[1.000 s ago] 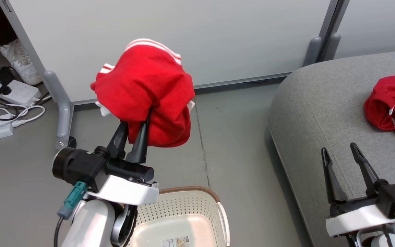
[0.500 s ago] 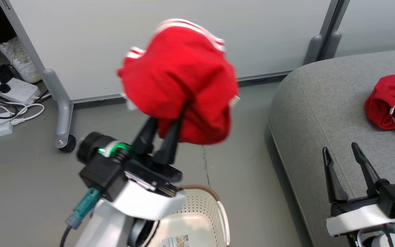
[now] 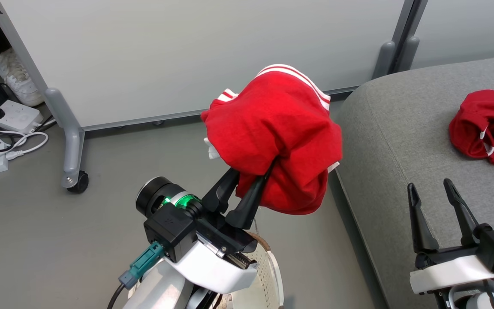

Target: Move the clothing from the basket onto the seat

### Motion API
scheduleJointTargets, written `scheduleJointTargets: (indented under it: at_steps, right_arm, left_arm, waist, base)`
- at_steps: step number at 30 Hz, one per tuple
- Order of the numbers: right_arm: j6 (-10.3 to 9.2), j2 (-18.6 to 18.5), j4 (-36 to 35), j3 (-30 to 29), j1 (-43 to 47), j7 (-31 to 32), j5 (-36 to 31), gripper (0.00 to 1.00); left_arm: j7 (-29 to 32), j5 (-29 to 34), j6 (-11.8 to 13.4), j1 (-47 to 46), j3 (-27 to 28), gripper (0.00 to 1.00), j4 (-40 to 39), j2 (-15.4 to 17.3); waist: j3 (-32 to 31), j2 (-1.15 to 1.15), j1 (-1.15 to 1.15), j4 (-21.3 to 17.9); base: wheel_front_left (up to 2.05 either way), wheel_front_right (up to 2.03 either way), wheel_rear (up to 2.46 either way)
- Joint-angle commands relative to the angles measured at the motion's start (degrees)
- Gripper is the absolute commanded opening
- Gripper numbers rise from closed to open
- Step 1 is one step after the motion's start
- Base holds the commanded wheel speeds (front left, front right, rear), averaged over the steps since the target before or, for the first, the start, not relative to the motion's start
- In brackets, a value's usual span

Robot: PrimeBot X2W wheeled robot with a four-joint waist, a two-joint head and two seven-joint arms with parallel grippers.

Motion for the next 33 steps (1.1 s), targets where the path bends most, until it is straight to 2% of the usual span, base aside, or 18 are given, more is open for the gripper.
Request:
scheduleJointTargets:
  at_steps: [1,13,16,25,28,33]
  right_arm:
    - [0.01,0.01,-0.34,-0.11,0.07,-0.03,1.25,1.00]
    - [0.01,-1.33,-2.01,1.37,-0.33,-0.03,5.33,1.00]
    - [0.01,-2.16,-3.17,3.63,-0.15,-0.03,7.13,1.00]
    - [0.01,-10.38,-10.45,18.79,0.05,-0.03,15.78,1.00]
    - [0.01,-14.40,-13.35,23.40,0.05,-0.02,16.93,1.00]
    - [0.01,-18.56,-17.96,28.58,-1.30,-0.02,18.15,1.00]
  left_arm:
    - [-0.04,0.13,-0.21,-0.52,0.13,0.00,0.14,0.18]
    - [-0.04,0.48,-0.51,-0.54,0.79,0.00,0.49,0.17]
    - [-0.04,0.56,-0.66,-0.54,0.88,0.00,0.62,0.16]
    - [-0.04,0.92,-0.82,-0.89,0.69,0.00,1.34,0.17]
    - [-0.04,1.04,-0.94,-0.92,0.59,0.00,1.64,0.16]
    - [-0.04,1.41,-1.08,-0.87,0.83,0.00,2.14,0.17]
  waist:
    - [0.07,0.00,0.00,-0.16]
    - [0.40,0.00,0.00,-1.15]
    - [0.53,0.00,0.00,-1.28]
    - [0.98,0.00,0.00,-1.40]
    - [1.16,0.00,0.00,-1.26]
    - [1.48,0.00,0.00,-1.08]
  base:
    - [0.00,0.00,0.00]
    - [0.00,0.00,0.00]
    - [0.00,0.00,0.00]
    - [0.00,0.00,0.00]
    - [0.00,0.00,0.00]
    - [0.00,0.00,0.00]
